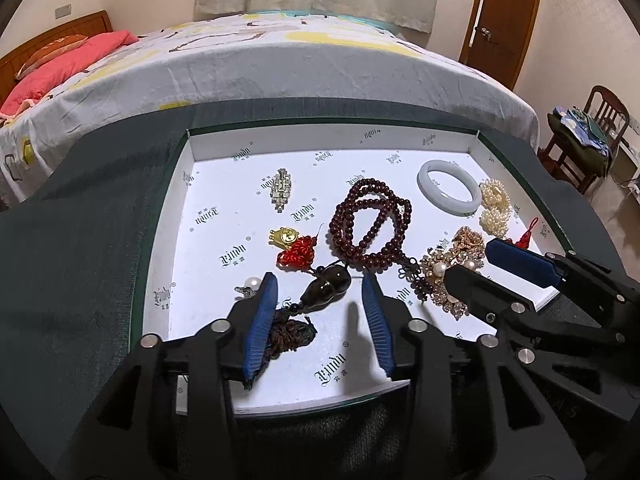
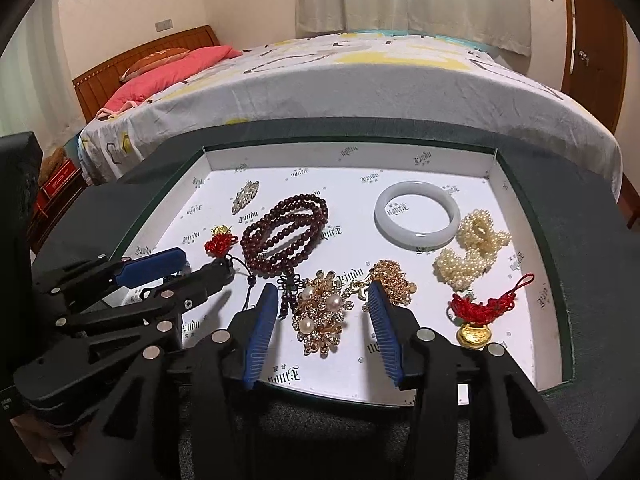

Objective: Organize jewelry

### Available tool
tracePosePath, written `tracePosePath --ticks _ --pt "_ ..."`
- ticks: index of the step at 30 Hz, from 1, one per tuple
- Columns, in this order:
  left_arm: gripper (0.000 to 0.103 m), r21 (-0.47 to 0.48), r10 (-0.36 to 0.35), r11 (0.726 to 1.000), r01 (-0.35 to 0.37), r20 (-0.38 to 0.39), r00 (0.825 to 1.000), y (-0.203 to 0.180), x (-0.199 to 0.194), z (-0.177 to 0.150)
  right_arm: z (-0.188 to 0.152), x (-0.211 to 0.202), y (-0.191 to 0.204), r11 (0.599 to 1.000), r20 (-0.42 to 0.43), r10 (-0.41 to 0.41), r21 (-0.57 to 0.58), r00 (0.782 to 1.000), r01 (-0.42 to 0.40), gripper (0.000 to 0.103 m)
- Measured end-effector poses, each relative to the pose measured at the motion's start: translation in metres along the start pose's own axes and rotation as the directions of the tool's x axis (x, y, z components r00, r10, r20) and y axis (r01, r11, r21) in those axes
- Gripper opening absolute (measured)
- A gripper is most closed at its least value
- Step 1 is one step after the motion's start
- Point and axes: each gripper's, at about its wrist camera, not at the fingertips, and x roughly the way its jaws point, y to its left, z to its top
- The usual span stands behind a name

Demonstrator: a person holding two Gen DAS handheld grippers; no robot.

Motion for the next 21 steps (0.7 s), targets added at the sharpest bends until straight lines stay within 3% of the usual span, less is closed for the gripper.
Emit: tracePosePath --ticks 5,9,21 --pt "0.055 -0.006 0.016 1.0 -0.016 0.019 1.0 0.0 -0.009 -0.001 0.0 -0.008 -0.002 1.0 0.013 -0.018 0.003 1.0 0.018 0.047" --pt "0.061 -0.002 0.05 0.999 -0.05 0.04 0.998 0.001 -0.023 -0.007 -0.003 -0.023 -0.003 0.999 0.038 -0.054 0.003 0.998 0.054 0.059" --pt "0.088 -0.015 0.15 0.989 -0.149 0.146 0.978 -0.003 -0.109 -0.035 -0.029 -0.097 -0.011 0.99 0.091 -0.139 0.051 0.986 0.135 0.077"
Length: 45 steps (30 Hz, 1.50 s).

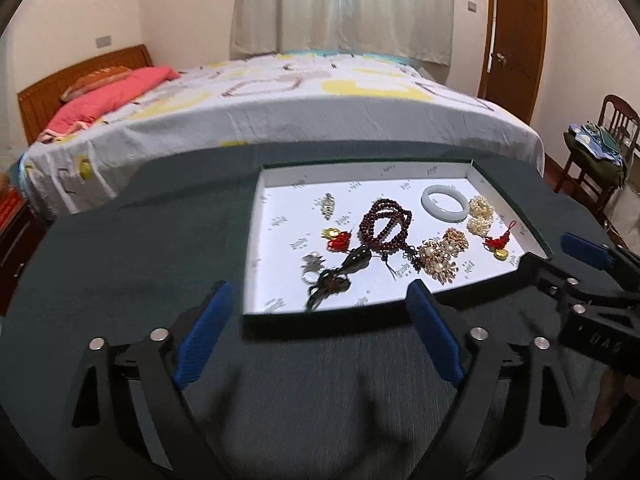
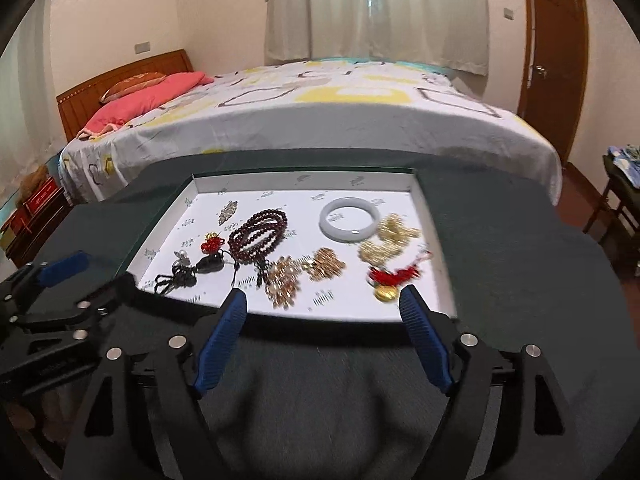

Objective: Organize jewelry

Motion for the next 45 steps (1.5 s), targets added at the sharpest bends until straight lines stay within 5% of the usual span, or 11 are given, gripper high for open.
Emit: tracePosePath --ticks 13,23,45 --pt "0.096 -0.041 0.11 0.994 -0.105 0.12 0.987 0.013 -0.109 -0.02 -0.019 -0.094 -0.001 0.999 0.077 -0.036 -0.01 0.996 0.037 0.08" --pt "0.096 -0.112 0.11 0.99 -0.09 0.184 0.977 0.024 -0.17 -0.031 -0.025 -0.159 0.014 0.998 0.17 -0.047 -0.032 0.984 0.053 0.083" --pt "0.096 -0.131 0.132 0.986 -0.102 0.25 0.959 0.027 -0.212 -0.038 -0.021 -0.198 0.011 0.998 0.247 -0.063 -0.013 0.967 0.069 0.084"
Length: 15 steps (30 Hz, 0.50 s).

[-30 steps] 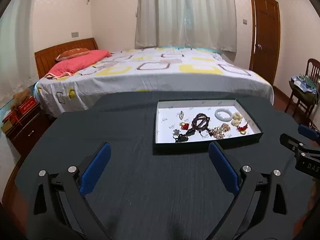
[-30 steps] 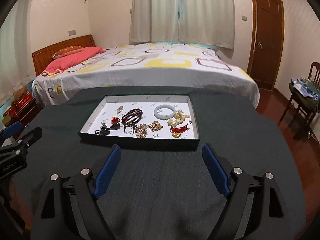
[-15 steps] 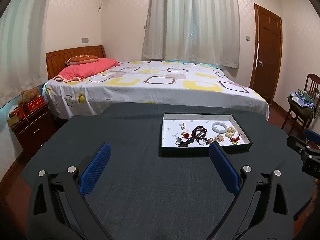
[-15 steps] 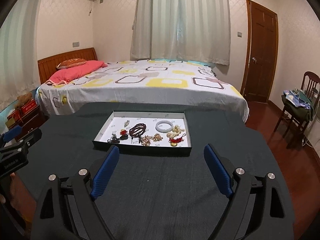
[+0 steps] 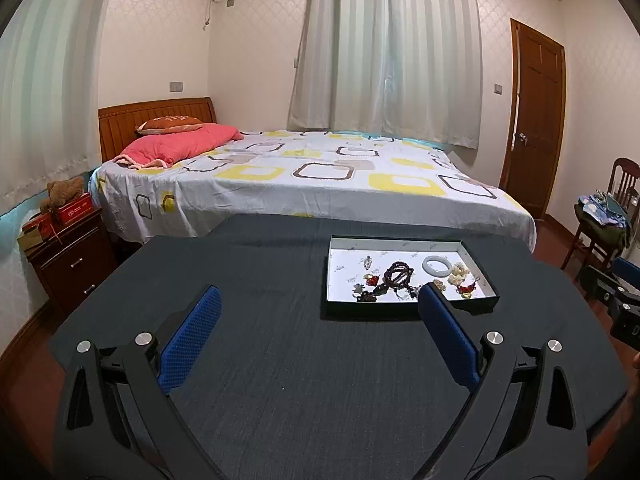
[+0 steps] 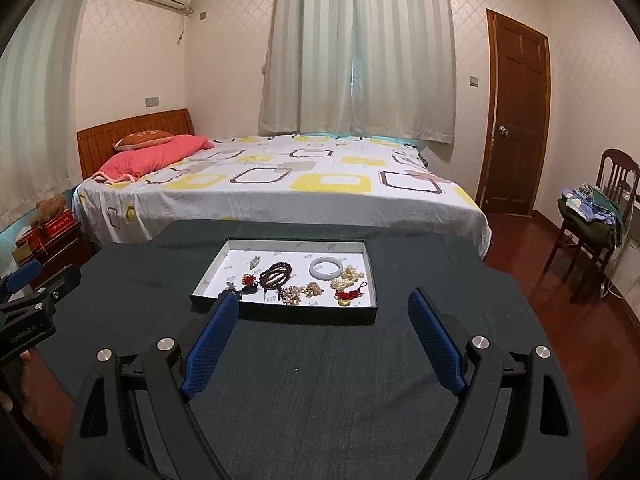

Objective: Organize jewelry

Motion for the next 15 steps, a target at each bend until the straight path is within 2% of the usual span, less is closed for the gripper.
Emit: tracePosePath --ticks 15 --pt "0.096 0.0 0.003 1.0 -0.003 -0.001 1.0 0.0003 -0.0028 0.0005 -0.0013 -0.0036 0.0004 1.0 0.002 0.002 -0.003 1.0 -0.002 0.084"
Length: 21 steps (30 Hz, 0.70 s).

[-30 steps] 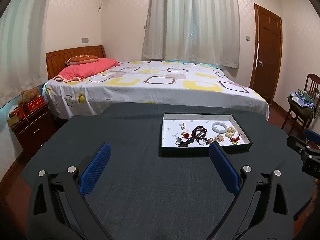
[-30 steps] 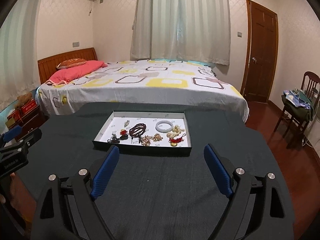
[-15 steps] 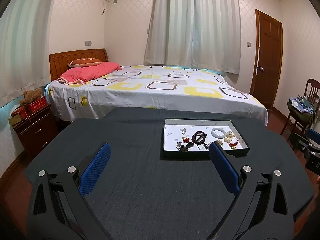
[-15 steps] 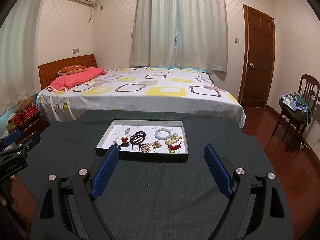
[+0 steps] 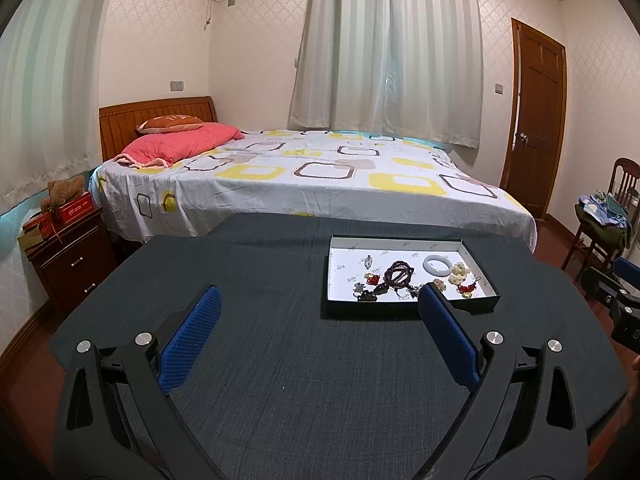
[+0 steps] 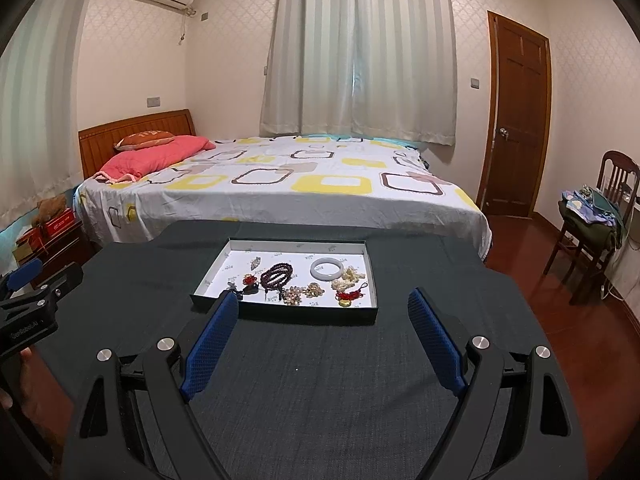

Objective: Organize jewelry

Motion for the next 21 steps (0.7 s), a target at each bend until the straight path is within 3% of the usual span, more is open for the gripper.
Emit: tracePosePath --ticks 21 --pt "0.096 0.005 0.0 1.0 0.0 -0.005 1.0 -0.0006 0.0019 -0.0032 0.0003 0.0008 0.0004 1.0 -0.002 0.004 -0.004 1.0 -0.004 0.084"
